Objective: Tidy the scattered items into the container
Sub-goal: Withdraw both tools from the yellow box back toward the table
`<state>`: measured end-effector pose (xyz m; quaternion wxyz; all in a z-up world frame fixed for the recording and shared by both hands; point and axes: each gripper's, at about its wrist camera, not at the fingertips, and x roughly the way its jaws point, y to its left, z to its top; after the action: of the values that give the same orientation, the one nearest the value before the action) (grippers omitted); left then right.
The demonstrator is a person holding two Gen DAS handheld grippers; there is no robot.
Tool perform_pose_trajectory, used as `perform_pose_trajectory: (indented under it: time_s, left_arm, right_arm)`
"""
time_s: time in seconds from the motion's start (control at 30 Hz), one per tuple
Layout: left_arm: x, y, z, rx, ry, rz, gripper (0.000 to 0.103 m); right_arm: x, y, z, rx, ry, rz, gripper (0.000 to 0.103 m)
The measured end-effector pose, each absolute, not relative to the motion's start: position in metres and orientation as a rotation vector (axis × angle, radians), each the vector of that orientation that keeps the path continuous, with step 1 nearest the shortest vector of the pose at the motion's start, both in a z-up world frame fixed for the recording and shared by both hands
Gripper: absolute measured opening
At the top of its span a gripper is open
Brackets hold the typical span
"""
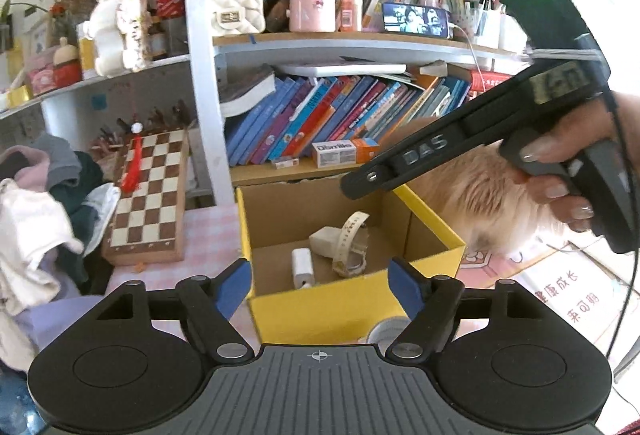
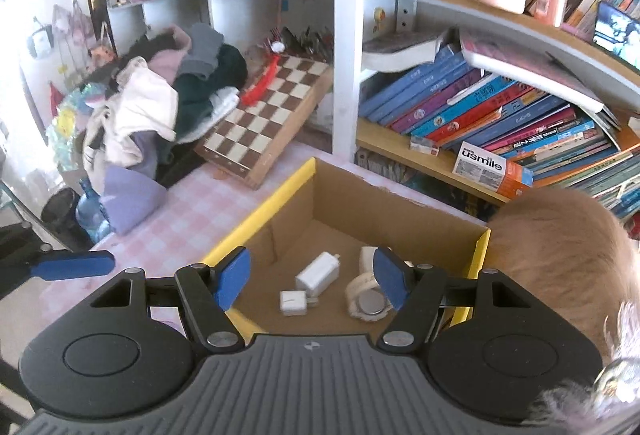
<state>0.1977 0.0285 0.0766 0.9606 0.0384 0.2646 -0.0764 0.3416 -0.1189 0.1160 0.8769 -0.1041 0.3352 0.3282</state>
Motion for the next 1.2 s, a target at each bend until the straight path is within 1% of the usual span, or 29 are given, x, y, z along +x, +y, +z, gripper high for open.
perform_pose_trajectory:
  time_s: [0.07, 0.17, 0.23, 0.43, 0.6, 0.83, 1.2]
  left_arm:
    - [0.183, 0.03, 0.078, 0.084, 0.527, -0.138, 0.085]
    - [0.162, 0.033, 0.079, 0.089, 0.515, -0.115, 0.086]
    - [0.148, 0.035, 0.08, 0.091, 0.507, -0.106, 0.089]
    - [0.112, 0.036, 0.08, 0.108, 0.485, -0.078, 0.09]
    - [0.093, 0.034, 0.075, 0.117, 0.482, -0.059, 0.093]
    - [0.07, 0.026, 0.058, 0.116, 0.509, -0.053, 0.093]
    - [0.045, 0.021, 0.03, 0.115, 0.563, -0.02, 0.093]
  right_arm:
    - [0.326, -0.124, 0.119, -0.194, 0.684, 0.681, 0.067]
    - [0.299, -0.137, 0.12, -0.167, 0.664, 0.659, 0.067]
    - [0.279, -0.147, 0.119, -0.163, 0.646, 0.637, 0.067]
    - [0.224, -0.179, 0.112, -0.16, 0.577, 0.545, 0.068]
    - [0.184, -0.201, 0.104, -0.16, 0.525, 0.459, 0.072]
    - [0.141, -0.21, 0.077, -0.148, 0.533, 0.391, 0.073]
    - [0.099, -0.213, 0.036, -0.133, 0.61, 0.345, 0.073]
